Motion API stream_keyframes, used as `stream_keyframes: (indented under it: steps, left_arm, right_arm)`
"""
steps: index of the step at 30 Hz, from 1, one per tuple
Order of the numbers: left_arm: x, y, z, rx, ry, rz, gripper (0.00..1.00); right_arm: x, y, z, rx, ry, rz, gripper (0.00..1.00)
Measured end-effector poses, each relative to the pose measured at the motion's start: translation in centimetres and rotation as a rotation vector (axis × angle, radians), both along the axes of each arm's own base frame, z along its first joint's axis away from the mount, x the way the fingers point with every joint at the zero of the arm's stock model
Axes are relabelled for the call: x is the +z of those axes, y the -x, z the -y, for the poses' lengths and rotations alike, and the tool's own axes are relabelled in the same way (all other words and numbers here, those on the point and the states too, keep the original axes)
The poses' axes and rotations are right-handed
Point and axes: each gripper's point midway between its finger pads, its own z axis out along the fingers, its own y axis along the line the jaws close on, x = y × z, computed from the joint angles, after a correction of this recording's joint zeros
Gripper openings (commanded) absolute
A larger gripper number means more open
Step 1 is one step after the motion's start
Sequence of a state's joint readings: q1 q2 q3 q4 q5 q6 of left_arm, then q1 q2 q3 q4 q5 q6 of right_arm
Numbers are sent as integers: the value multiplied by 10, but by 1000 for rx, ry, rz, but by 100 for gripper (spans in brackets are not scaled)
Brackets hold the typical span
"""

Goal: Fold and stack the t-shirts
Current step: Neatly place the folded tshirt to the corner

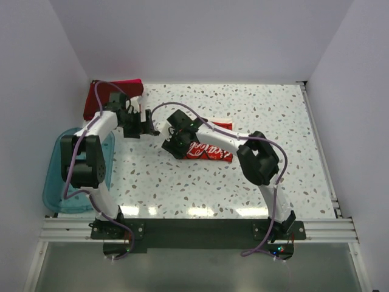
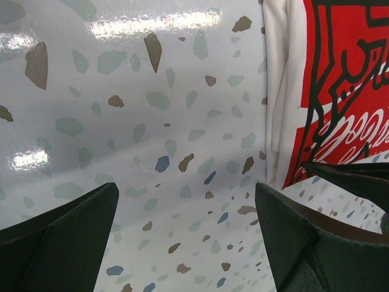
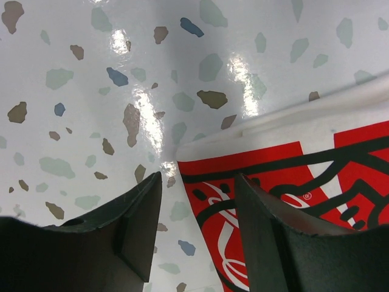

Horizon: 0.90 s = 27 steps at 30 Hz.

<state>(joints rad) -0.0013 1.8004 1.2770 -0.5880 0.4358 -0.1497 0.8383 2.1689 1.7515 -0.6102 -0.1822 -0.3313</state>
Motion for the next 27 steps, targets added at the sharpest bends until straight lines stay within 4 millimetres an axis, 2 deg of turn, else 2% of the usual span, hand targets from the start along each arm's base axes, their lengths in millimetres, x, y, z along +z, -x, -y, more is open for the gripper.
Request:
stream_keyframes:
  steps: [9,12,13,16,23,27]
  left_arm:
    - [-7,0,2,39,21,-38,100]
    - [-8,0,3,46,25,-45,100]
    - [-9,0,3,48,28,-47,100]
    - [-12,0,6,53,51,-51,100]
    - [-22,13,33,57,230,-87,100]
    - [-15,5,48,76,351,-68,100]
  right_arm:
    - [-25,0,-3,3,20,-18,47]
    - [-29,-2,-3,4,21,-9,31]
    - [-29,-3,-3,4,20,-4,21]
    - [-29,-10,0,-4,15,9,0]
    - [-26,-15,4,-10,-22,-26,0]
    - [-19,-21,12,-24,-64,-66,0]
